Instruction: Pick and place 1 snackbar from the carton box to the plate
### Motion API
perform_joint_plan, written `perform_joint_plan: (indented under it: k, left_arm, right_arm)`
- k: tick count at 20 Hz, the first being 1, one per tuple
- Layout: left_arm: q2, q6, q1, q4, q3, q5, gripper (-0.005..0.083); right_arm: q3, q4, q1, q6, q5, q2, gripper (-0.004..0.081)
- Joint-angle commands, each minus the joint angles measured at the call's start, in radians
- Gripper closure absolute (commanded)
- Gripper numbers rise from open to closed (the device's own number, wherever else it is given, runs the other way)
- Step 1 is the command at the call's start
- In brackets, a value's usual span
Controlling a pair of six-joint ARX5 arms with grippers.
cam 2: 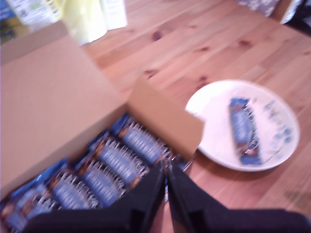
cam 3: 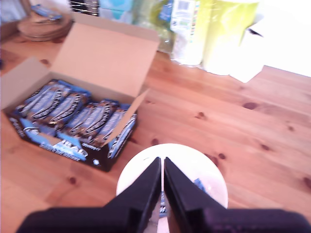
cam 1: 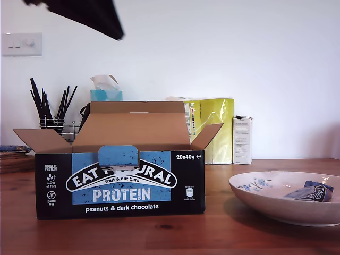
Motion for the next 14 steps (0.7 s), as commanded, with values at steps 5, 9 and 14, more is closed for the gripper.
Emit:
perform_joint_plan:
  k: [5,9,14]
  left_arm:
    - [-0.126,-0.010,0.029,0.009,-0.113,-0.048,0.0797]
    - [-0.239,-0.008,0.066,-0.002,-0.177,-0.076,0.0797]
    - [-0.396,0.023,0.181,-0.017,-0.244,-0.065,0.0797]
  right_arm:
    - [-0.069,0.031,-0.135,-0.022,-0.098,-0.011,0.0783]
    - [-0.139,0.085,-0.198,-0.009,-0.227,-0.053,0.0783]
    - [-0.227,0.121,-0.204,0.014,-0.330,-0.111,0.0783]
